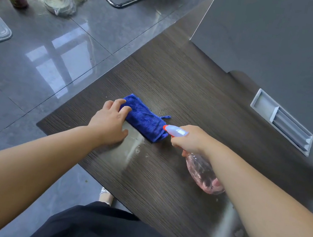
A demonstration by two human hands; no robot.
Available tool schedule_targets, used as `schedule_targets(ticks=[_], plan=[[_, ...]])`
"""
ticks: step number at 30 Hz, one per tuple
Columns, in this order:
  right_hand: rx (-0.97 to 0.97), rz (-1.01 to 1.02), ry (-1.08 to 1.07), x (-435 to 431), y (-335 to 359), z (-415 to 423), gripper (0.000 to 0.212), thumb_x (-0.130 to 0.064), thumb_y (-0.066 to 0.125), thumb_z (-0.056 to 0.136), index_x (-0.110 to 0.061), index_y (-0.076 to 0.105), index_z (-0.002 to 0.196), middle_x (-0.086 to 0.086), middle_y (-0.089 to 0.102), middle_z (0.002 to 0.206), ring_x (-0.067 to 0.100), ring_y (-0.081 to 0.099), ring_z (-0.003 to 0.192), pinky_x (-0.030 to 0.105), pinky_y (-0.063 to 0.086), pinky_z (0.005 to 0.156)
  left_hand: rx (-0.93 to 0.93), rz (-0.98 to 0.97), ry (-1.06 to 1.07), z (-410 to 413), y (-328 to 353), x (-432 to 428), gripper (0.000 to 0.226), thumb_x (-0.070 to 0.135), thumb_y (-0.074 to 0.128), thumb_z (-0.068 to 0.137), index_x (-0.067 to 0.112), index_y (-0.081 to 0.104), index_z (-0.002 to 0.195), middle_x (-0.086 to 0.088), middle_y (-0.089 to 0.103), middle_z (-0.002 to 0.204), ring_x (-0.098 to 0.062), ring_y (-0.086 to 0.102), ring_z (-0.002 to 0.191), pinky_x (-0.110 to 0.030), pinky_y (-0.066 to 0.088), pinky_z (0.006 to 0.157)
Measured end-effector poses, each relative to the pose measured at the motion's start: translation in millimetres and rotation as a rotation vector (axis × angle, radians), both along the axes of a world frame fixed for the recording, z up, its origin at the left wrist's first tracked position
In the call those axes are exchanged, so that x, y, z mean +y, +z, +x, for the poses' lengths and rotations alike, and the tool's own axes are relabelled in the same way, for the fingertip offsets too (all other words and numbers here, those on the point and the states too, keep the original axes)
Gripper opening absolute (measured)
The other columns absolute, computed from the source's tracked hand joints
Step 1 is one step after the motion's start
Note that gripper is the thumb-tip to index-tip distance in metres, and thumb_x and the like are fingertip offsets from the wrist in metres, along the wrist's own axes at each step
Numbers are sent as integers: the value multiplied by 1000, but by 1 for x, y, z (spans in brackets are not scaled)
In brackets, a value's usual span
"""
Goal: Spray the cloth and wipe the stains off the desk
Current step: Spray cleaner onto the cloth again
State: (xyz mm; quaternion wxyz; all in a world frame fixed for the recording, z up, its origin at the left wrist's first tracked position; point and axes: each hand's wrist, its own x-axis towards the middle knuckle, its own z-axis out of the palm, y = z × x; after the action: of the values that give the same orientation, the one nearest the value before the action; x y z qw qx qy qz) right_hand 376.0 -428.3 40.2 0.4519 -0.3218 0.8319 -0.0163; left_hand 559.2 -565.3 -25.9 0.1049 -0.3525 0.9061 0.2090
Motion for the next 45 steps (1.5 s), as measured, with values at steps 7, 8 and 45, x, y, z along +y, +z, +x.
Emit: schedule_targets(ticks=[7,8,45], plan=[[-162,-239,-118,-17,11,-27,34,-17,58,84,-38,62,111,6,63,110,15,57,58,24,44,63,-39,-3,-81,-19,1,-12,56,31,54,86,24,36,138,1,19,151,-24,13,138,-39,42,94],[-190,-283,-116,-20,13,-31,39,-17,59,85,-40,59,117,2,63,110,14,58,59,24,45,65,-38,-1,-79,-21,0,-14,56,32,54,86,24,36,138,1,20,150,-24,13,138,-40,42,94],[497,-923,-326,-61,-83,-26,62,-33,73,75,-3,52,124,18,50,126,30,47,116,40,37,100,-25,12,36,-24,-12,-31,57,31,66,81,29,41,132,0,23,147,-28,23,131,-38,49,77]])
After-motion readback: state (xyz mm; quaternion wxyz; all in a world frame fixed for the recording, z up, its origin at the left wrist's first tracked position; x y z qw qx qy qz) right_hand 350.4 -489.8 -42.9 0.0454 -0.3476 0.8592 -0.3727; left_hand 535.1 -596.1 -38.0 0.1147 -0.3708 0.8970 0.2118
